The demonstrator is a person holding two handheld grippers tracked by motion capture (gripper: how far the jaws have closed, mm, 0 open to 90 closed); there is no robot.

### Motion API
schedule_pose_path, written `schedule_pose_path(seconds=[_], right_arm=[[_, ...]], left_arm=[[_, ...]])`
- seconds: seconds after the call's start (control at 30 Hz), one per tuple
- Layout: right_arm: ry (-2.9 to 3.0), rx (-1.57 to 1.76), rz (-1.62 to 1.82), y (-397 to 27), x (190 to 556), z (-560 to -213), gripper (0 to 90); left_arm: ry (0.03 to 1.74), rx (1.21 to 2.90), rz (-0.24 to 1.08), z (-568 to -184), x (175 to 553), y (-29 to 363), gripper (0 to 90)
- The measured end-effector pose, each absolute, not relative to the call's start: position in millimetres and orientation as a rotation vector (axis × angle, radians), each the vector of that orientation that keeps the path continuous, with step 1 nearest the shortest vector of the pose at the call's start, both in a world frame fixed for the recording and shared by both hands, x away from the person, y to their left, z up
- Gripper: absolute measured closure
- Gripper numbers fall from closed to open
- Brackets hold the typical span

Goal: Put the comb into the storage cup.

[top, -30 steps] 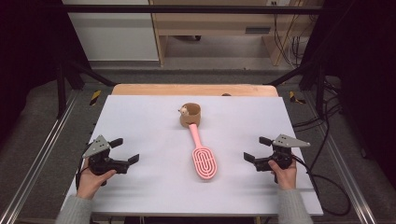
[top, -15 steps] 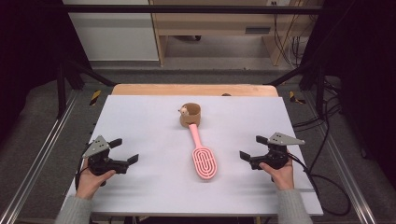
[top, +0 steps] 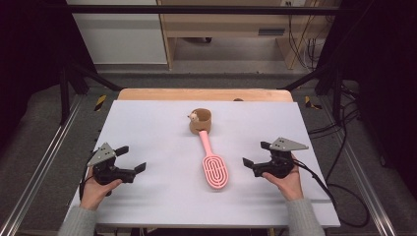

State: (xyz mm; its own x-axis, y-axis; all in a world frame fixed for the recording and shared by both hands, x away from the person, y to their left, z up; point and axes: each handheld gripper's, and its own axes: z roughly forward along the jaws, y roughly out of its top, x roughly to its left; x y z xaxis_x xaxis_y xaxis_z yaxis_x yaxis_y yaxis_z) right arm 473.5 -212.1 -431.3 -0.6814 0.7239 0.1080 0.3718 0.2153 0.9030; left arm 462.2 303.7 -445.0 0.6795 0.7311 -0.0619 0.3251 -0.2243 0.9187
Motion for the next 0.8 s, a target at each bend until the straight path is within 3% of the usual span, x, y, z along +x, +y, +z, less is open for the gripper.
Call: schedule_pose_path(seconds=[0.33, 0.8], right_arm=[[2.176, 1.003, 1.44, -199, 477, -429, 13.0], [2.228, 0.942, 1.387, -168, 488, -427, 38.3]], left_arm=[[0.841, 1.816, 0.473, -445, 462, 304, 1.6], [0.846, 1.818, 0.472, -446, 463, 305, 1.6]])
